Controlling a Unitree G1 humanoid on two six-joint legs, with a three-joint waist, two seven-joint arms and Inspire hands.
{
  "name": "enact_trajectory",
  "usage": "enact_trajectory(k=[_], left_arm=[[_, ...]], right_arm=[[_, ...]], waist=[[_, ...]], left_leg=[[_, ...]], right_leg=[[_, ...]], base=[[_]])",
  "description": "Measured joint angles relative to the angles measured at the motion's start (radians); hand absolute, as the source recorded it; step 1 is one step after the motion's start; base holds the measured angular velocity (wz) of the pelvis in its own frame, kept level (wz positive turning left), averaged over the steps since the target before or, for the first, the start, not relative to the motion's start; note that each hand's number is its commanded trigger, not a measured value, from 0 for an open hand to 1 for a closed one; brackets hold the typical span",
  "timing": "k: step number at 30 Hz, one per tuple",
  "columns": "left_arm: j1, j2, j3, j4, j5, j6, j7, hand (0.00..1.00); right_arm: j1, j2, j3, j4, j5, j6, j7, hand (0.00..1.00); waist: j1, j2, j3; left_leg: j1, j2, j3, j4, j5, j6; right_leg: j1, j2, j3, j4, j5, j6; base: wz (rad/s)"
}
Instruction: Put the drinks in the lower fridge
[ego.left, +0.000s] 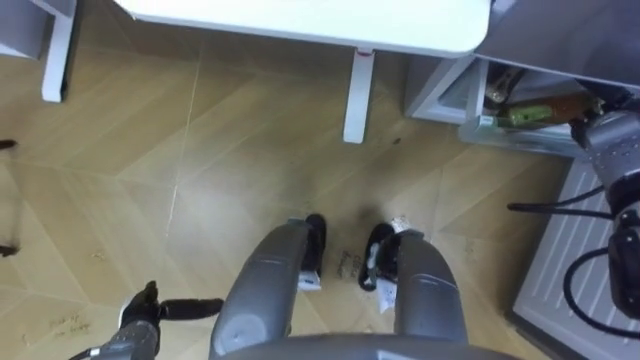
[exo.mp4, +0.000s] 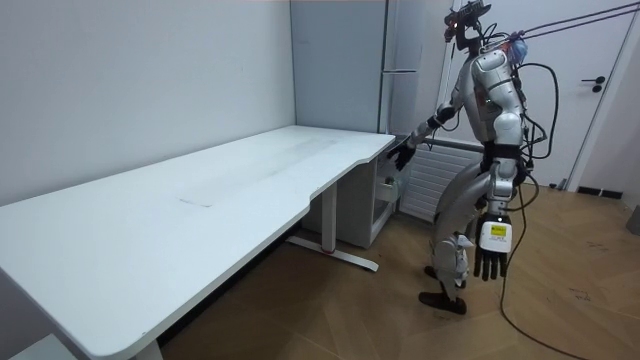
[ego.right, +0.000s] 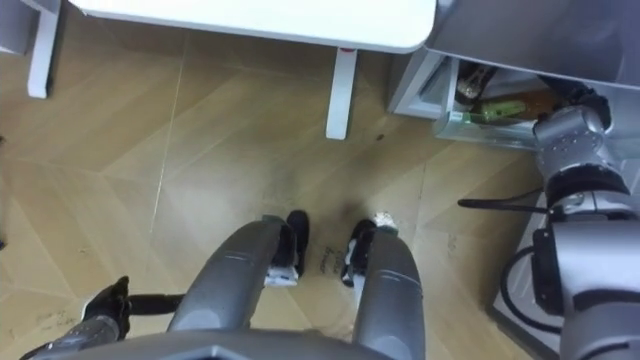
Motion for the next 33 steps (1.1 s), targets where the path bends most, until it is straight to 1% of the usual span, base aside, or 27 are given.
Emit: enact_trajectory(k=[1, 3, 5, 11, 13, 15, 16, 17, 18, 19, 21, 24, 25, 27, 28, 33], left_arm=[[0.002, 0.000, -0.002, 0.001, -0.010, 0.000, 0.000, 0.00], [0.006, 0.000, -0.003, -0.001, -0.039, 0.000, 0.000, 0.00], [0.010, 0.000, -0.003, -0.001, -0.066, 0.000, -0.001, 0.00], [0.016, 0.002, 0.000, -0.002, -0.079, -0.002, 0.000, 0.00], [0.018, 0.002, 0.013, -0.005, -0.078, -0.002, -0.001, 0.00], [0.018, 0.002, 0.020, -0.005, -0.076, -0.010, -0.002, 0.00], [0.018, 0.002, 0.021, -0.005, -0.078, -0.016, -0.003, 0.00], [0.018, 0.003, 0.021, -0.007, -0.078, -0.021, -0.003, 0.00], [0.018, 0.003, 0.021, -0.008, -0.079, -0.023, -0.003, 0.00], [0.018, 0.002, 0.020, -0.009, -0.079, -0.023, -0.003, 0.00], [0.020, 0.002, 0.020, -0.010, -0.079, -0.023, -0.002, 0.00], [0.023, 0.002, 0.020, -0.010, -0.080, -0.024, 0.000, 0.00], [0.025, 0.003, 0.020, -0.010, -0.081, -0.024, 0.000, 0.00], [0.029, 0.002, 0.020, -0.006, -0.081, -0.024, 0.000, 0.00], [0.029, 0.002, 0.020, -0.002, -0.080, -0.024, -0.003, 0.00], [0.029, 0.002, 0.018, -0.001, -0.086, -0.024, -0.011, 0.00]], right_arm=[[0.010, 0.000, 0.000, 0.000, 0.002, 0.000, 0.000, 0.00], [0.027, 0.000, 0.000, 0.000, 0.001, 0.000, 0.003, 0.00], [0.047, -0.003, 0.000, 0.000, 0.001, -0.006, 0.013, 0.00], [0.086, -0.010, -0.027, -0.002, -0.001, -0.033, 0.023, 0.00], [0.090, -0.010, -0.030, -0.004, 0.000, -0.037, 0.026, 0.00], [0.105, -0.010, -0.030, -0.013, 0.001, -0.047, 0.026, 0.00], [0.121, -0.010, -0.030, -0.028, 0.001, -0.058, 0.027, 0.00], [0.141, -0.010, -0.028, -0.046, 0.008, -0.067, 0.030, 0.00], [0.152, -0.010, -0.028, -0.054, 0.011, -0.069, 0.032, 0.00], [0.177, -0.010, -0.028, -0.070, 0.015, -0.074, 0.032, 0.00], [0.205, -0.010, -0.028, -0.085, 0.011, -0.077, 0.028, 0.00], [0.238, -0.010, -0.029, -0.086, 0.000, -0.078, 0.010, 0.00], [0.251, -0.010, -0.029, -0.087, 0.000, -0.078, 0.000, 0.00], [0.264, -0.008, -0.028, -0.087, 0.000, -0.078, -0.013, 0.00], [0.275, -0.008, -0.029, -0.091, 0.000, -0.079, -0.015, 0.00], [0.304, -0.002, -0.027, -0.108, 0.005, -0.080, -0.015, 0.00]], waist=[[-0.003, 0.006, -0.0036], [-0.008, 0.009, -0.0052], [-0.017, 0.014, -0.0090], [-0.024, 0.013, -0.0098], [-0.035, 0.010, -0.0101], [-0.038, 0.004, -0.0126], [-0.039, 0.003, -0.0142], [-0.039, 0.004, -0.0150], [-0.039, 0.004, -0.0149], [-0.039, 0.000, -0.0171], [-0.040, -0.002, -0.0215], [-0.042, 0.000, -0.0236], [-0.040, 0.001, -0.0247], [-0.040, 0.001, -0.0251], [-0.040, 0.002, -0.0268], [-0.041, 0.002, -0.0269]], left_leg=[[0.009, 0.002, -0.001, -0.004, 0.000, 0.000], [0.028, 0.002, -0.002, -0.012, 0.000, 0.000], [0.039, 0.002, -0.012, -0.013, 0.000, 0.000], [0.058, 0.004, -0.011, -0.020, 0.000, 0.001], [0.063, 0.004, -0.009, -0.024, 0.000, 0.001], [0.069, 0.005, -0.004, -0.031, 0.001, 0.002], [0.070, 0.007, -0.002, -0.032, 0.001, 0.002], [0.071, 0.017, 0.003, -0.036, 0.001, 0.002], [0.073, 0.019, 0.002, -0.038, 0.001, 0.003], [0.081, 0.018, 0.004, -0.047, 0.002, 0.004], [0.091, 0.019, 0.007, -0.053, 0.002, 0.004], [0.107, 0.022, 0.007, -0.064, 0.002, 0.004], [0.113, 0.027, 0.008, -0.070, 0.002, 0.004], [0.122, 0.033, 0.012, -0.081, 0.003, 0.003], [0.123, 0.036, 0.011, -0.082, 0.003, 0.003], [0.120, 0.040, 0.010, -0.089, 0.003, 0.003]], right_leg=[[0.014, 0.000, -0.008, -0.008, 0.000, 0.000], [0.035, -0.002, -0.013, -0.016, -0.001, 0.001], [0.054, -0.001, -0.024, -0.027, -0.002, 0.003], [0.073, 0.002, -0.022, -0.039, 0.003, 0.007], [0.078, 0.003, -0.021, -0.045, 0.006, 0.008], [0.080, 0.004, -0.016, -0.050, 0.007, 0.009], [0.083, 0.006, -0.016, -0.054, 0.010, 0.010], [0.088, 0.015, -0.018, -0.070, 0.018, 0.009], [0.092, 0.018, -0.020, -0.076, 0.021, 0.008], [0.100, 0.017, -0.019, -0.081, 0.022, 0.009], [0.108, 0.018, -0.018, -0.087, 0.021, 0.009], [0.129, 0.025, -0.018, -0.106, 0.024, 0.012], [0.137, 0.032, -0.017, -0.120, 0.030, 0.012], [0.147, 0.039, -0.015, -0.139, 0.039, 0.012], [0.150, 0.044, -0.015, -0.149, 0.044, 0.012], [0.152, 0.051, -0.015, -0.167, 0.055, 0.014]], base=[[0.09], [0.08], [0.07], [-0.01], [-0.03], [-0.06], [-0.08], [-0.08], [-0.05], [-0.03], [-0.02], [-0.02], [-0.07], [-0.11], [-0.09], [-0.02]])
